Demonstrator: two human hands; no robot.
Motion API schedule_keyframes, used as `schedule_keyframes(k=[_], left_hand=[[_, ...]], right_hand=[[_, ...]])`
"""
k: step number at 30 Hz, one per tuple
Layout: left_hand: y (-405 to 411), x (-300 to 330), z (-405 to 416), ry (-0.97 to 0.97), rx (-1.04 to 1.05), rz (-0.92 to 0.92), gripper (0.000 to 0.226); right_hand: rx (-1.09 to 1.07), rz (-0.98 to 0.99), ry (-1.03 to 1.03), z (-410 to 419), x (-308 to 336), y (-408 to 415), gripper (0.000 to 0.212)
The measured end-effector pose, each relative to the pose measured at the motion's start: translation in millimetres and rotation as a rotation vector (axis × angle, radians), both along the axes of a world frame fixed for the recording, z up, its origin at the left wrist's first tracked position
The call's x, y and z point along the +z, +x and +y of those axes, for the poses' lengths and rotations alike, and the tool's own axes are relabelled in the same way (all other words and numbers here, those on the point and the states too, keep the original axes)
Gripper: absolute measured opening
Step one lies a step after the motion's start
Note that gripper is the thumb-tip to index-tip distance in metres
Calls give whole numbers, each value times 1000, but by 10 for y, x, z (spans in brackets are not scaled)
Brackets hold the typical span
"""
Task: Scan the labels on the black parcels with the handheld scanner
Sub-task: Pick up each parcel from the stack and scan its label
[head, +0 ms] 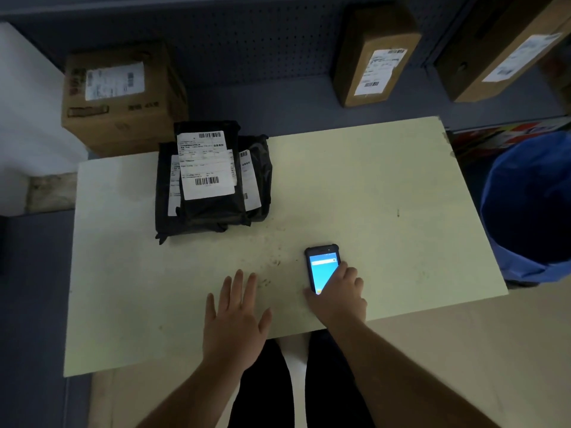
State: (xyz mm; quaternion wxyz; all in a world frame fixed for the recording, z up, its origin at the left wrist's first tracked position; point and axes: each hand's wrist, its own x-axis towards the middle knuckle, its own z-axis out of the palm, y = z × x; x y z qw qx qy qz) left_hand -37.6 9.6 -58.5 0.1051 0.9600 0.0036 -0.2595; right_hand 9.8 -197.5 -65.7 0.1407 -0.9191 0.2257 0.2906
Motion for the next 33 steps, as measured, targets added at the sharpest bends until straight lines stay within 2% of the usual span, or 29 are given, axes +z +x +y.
schedule_keyframes(k=[13, 18, 23, 33], left_hand=[[136, 170, 179, 54, 37, -8, 78], [273, 327, 190, 50, 47, -64, 74], [511, 491, 332, 22, 100, -200, 70], [1229, 828, 636, -155, 469, -373, 66]], right_hand=[[-43, -13, 41, -56, 119, 141, 95], [-92, -52, 134, -116, 312, 286, 95], [-92, -98, 178, -99, 567, 490, 86], [-83, -162, 274, 103, 984, 807, 70]])
